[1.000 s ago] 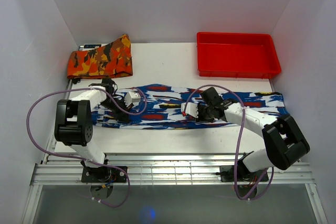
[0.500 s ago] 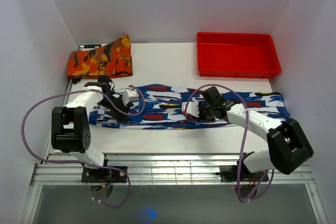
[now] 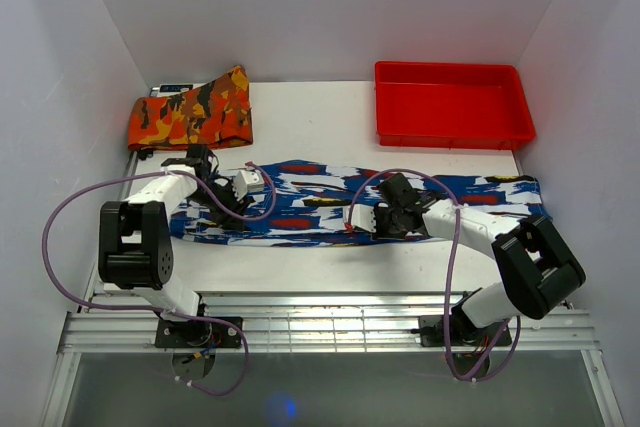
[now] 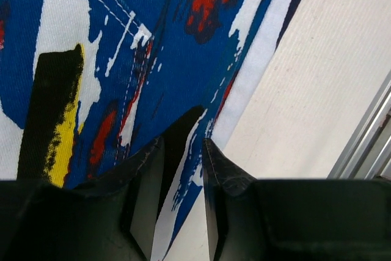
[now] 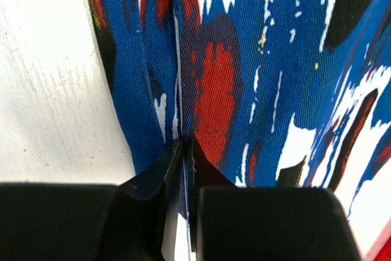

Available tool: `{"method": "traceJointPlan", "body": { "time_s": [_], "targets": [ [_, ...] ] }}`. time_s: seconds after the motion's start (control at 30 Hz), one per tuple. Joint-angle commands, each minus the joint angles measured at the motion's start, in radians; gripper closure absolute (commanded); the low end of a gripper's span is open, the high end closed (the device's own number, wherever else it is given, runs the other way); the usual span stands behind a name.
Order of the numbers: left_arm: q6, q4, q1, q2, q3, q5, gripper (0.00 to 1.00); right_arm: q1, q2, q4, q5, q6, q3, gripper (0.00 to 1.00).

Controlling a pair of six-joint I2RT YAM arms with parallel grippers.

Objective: Fold and stack the trousers
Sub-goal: Fold the trousers

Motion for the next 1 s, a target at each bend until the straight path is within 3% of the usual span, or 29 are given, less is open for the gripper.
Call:
{"method": "traceJointPlan", "body": {
  "time_s": [0.0, 0.17, 0.5, 0.63, 0.73, 0.77, 0.87, 0.97],
  "targets": [
    [0.009, 0.041, 0.001, -0.001, -0.018, -0.006, 0.6, 0.007, 0.003, 0.028, 0.006, -0.006, -0.011, 0.92],
    [0.064, 0.03, 0.0, -0.003, -0.038, -0.023, 0.65, 0.007, -0.007, -0.018, 0.006, 0.005, 0.035, 0.92],
    [0.15, 0.03, -0.016, -0.035, -0.098, -0.038, 0.54, 0.007, -0.023, -0.057, -0.01, 0.014, 0.065, 0.92],
    [0.161, 0.047, -0.017, -0.037, -0.113, -0.063, 0.54, 0.007, -0.035, -0.087, -0.025, 0.016, 0.085, 0.92],
    [0.158, 0.054, -0.017, -0.021, -0.11, -0.075, 0.76, 0.007, -0.038, -0.098, -0.03, 0.017, 0.093, 0.92],
    [0.158, 0.053, -0.017, -0.015, -0.109, -0.075, 0.87, 0.007, -0.041, -0.104, -0.028, 0.016, 0.095, 0.92],
    [0.161, 0.051, -0.017, -0.014, -0.105, -0.074, 0.98, 0.007, -0.044, -0.129, -0.028, 0.011, 0.099, 0.92],
    [0.169, 0.042, -0.017, -0.017, -0.107, -0.075, 1.0, 0.007, -0.035, -0.13, -0.007, 0.011, 0.096, 0.91]
  ]
}}
